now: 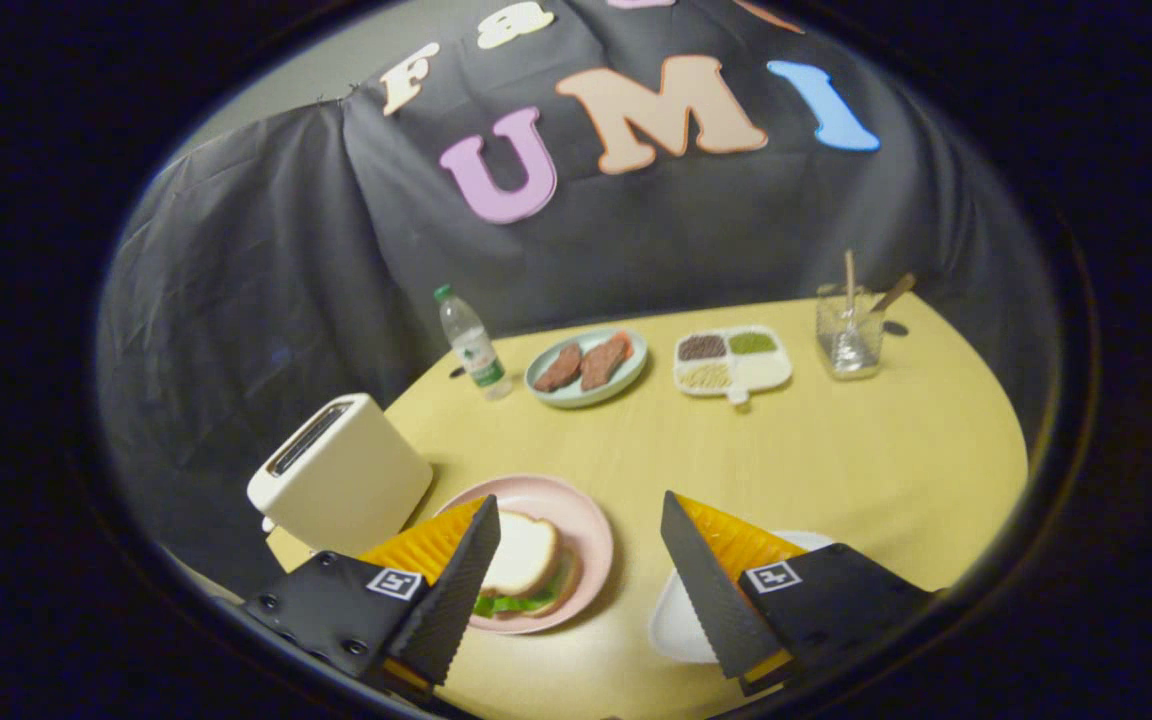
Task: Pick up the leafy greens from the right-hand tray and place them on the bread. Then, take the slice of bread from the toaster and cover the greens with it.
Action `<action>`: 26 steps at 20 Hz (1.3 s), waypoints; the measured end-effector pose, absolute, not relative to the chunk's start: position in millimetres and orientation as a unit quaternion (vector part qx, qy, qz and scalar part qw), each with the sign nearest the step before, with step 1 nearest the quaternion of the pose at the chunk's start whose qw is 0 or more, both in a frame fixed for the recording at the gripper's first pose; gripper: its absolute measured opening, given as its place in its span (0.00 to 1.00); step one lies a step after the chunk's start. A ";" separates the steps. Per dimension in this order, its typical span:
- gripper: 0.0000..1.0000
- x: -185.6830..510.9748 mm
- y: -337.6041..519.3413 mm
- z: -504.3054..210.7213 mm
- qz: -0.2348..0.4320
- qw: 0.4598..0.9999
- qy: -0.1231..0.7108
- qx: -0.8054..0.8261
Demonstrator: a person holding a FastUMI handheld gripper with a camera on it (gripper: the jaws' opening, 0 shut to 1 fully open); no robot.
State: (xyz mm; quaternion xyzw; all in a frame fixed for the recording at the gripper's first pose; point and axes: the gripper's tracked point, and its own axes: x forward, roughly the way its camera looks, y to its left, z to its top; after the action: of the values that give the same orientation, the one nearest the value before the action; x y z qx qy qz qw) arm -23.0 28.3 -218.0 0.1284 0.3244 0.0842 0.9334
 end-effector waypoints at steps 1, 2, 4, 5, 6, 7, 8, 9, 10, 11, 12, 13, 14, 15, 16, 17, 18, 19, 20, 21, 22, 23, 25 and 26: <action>1.00 -20.4 13.6 -208.3 0.076 0.942 0.302 0.121; 1.00 -19.0 -0.2 -200.2 0.068 0.951 0.281 0.113; 1.00 -18.8 -29.3 -181.1 0.056 0.964 0.240 0.100; 1.00 -19.5 -43.8 -175.9 0.049 0.969 0.226 0.089; 1.00 -20.3 -58.1 -171.7 0.041 0.973 0.213 0.075; 1.00 -21.0 -73.0 -166.3 0.036 0.978 0.198 0.058; 1.00 -16.9 -85.5 -158.1 0.032 0.981 0.184 0.045; 1.00 -17.9 -95.2 -153.0 0.029 0.985 0.169 0.031; 1.00 -17.5 -107.2 -149.0 0.025 0.988 0.152 0.016; 1.00 -18.8 -119.5 -145.2 0.020 0.991 0.136 -0.001; 1.00 -19.5 -129.1 -143.0 0.016 0.992 0.121 -0.017; 1.00 -21.4 -140.0 -141.3 0.010 0.993 0.109 -0.030; 1.00 -18.4 -152.8 -146.7 0.004 0.994 0.099 -0.041; 1.00 -20.1 -164.3 -150.1 -0.003 0.995 0.092 -0.046; 1.00 -19.9 -176.6 -154.5 -0.011 0.995 0.089 -0.048; 1.00 -22.0 -188.3 -160.6 -0.020 0.995 0.088 -0.048; 1.00 -25.1 -200.4 -168.4 -0.027 0.995 0.088 -0.044; 1.00 -27.5 -211.1 -174.4 -0.036 0.995 0.088 -0.040; 1.00 -30.7 -222.5 -180.9 -0.043 0.994 0.091 -0.035; 1.00 -33.5 -232.0 -183.4 -0.052 0.994 0.092 -0.028; 1.00 -33.5 -239.4 -175.6 -0.062 0.994 0.084 -0.017; 1.00 -33.0 -243.5 -159.0 -0.072 0.995 0.064 -0.008; 1.00 -33.6 -241.3 -121.3 -0.091 0.995 0.032 -0.003; 1.00 -35.3 -235.0 -100.4 -0.098 0.995 0.018 0.006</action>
State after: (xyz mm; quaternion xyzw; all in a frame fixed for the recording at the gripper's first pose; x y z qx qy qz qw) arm -35.3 -235.0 -100.4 0.0057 0.0179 -0.0981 0.9950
